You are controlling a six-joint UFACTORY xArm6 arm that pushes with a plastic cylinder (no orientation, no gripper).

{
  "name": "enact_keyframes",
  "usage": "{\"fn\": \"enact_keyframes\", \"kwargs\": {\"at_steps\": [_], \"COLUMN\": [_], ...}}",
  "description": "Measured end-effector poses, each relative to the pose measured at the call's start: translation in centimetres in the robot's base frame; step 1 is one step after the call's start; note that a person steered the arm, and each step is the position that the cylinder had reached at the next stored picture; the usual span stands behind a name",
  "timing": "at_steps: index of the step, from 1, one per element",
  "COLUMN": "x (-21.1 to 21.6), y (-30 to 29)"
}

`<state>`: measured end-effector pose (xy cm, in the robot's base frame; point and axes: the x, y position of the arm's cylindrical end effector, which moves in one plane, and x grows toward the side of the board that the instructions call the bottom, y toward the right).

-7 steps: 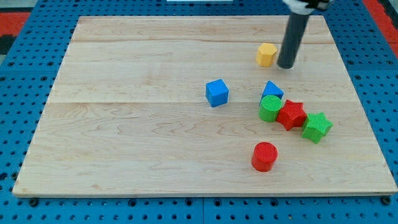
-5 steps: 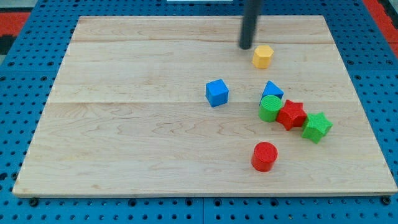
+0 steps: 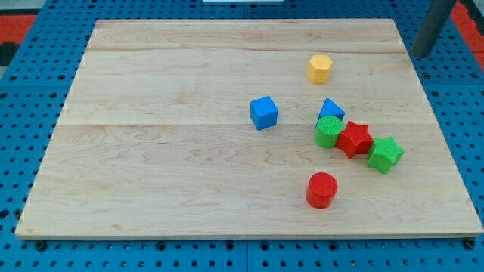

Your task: Push the yellow hexagon towards the center left

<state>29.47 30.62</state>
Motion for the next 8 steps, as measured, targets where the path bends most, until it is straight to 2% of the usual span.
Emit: {"fn": "enact_keyframes", "kwargs": {"at_steps": [1, 2, 3, 4, 5, 6, 7, 8], "x": [1.4, 2.4, 2.7, 2.7, 2.7, 3.8, 7.9, 7.1], "y": [-7.0, -9.8, -16.6, -27.1, -26.4, -22.7, -27.8, -34.3]}}
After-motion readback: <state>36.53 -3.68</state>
